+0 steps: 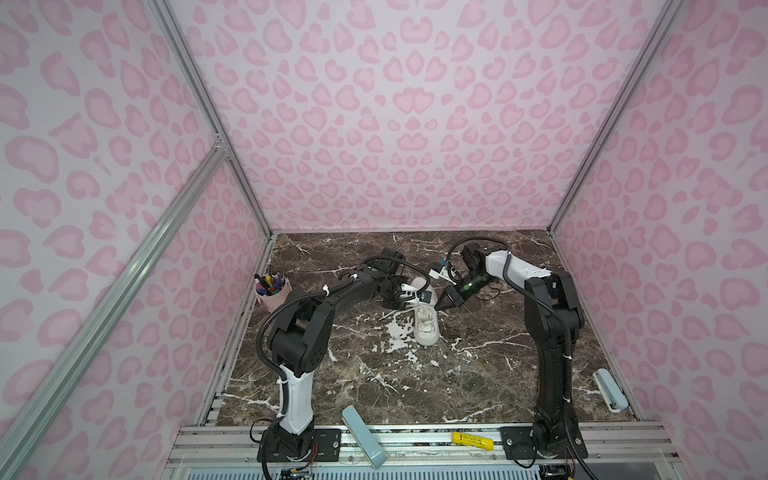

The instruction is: Tie the shoes

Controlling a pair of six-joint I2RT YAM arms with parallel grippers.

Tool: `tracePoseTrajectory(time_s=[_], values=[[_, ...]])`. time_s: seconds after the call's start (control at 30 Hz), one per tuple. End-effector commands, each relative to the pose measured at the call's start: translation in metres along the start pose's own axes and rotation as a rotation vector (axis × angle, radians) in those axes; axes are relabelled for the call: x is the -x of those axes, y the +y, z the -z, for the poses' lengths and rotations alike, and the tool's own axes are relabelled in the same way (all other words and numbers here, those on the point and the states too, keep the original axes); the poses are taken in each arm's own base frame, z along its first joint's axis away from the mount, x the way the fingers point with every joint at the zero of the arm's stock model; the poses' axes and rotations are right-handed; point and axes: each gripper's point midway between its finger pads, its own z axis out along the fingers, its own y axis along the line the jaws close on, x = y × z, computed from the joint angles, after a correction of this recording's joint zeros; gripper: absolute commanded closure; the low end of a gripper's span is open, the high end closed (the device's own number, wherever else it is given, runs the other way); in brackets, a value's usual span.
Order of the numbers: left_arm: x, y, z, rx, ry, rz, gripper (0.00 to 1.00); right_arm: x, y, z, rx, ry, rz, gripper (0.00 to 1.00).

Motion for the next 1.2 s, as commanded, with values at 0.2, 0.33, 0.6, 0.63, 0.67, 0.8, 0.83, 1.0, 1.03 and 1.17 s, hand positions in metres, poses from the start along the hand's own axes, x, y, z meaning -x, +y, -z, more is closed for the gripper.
tracePoseTrajectory(time_s=[0.2, 0.33, 0.6, 0.63, 0.67, 0.8, 0.83, 1.0, 1.03, 1.17], values=[[-0.017, 0.006, 0.0, 0.021, 0.057, 0.014, 0.97, -0.022, -0.009, 0.004, -0.053, 0.063, -0.063, 1.0], [-0.019, 0.005, 0.0, 0.022, 0.056, 0.017, 0.97, -0.022, -0.011, 0.006, -0.062, 0.063, -0.066, 1.0], [-0.026, -0.002, -0.005, 0.006, 0.061, 0.034, 0.97, -0.03, -0.02, 0.004, -0.101, 0.093, -0.08, 1.0], [-0.027, -0.002, -0.005, 0.007, 0.063, 0.037, 0.97, -0.032, -0.021, 0.003, -0.108, 0.099, -0.081, 1.0], [-0.028, -0.003, -0.006, 0.005, 0.067, 0.04, 0.97, -0.034, -0.022, 0.002, -0.113, 0.106, -0.084, 1.0], [-0.031, -0.003, -0.006, 0.007, 0.074, 0.047, 0.97, -0.038, -0.025, 0.0, -0.141, 0.128, -0.081, 1.0], [-0.031, -0.004, -0.006, 0.005, 0.073, 0.048, 0.97, -0.039, -0.027, 0.0, -0.15, 0.135, -0.079, 1.0], [-0.033, -0.003, -0.007, 0.015, 0.081, 0.059, 0.97, -0.042, -0.031, 0.0, -0.175, 0.157, -0.086, 1.0], [-0.034, -0.003, -0.007, 0.015, 0.085, 0.062, 0.97, -0.043, -0.032, 0.0, -0.182, 0.162, -0.087, 1.0], [-0.035, -0.001, -0.007, 0.022, 0.09, 0.065, 0.97, -0.045, -0.034, 0.0, -0.19, 0.168, -0.088, 1.0]])
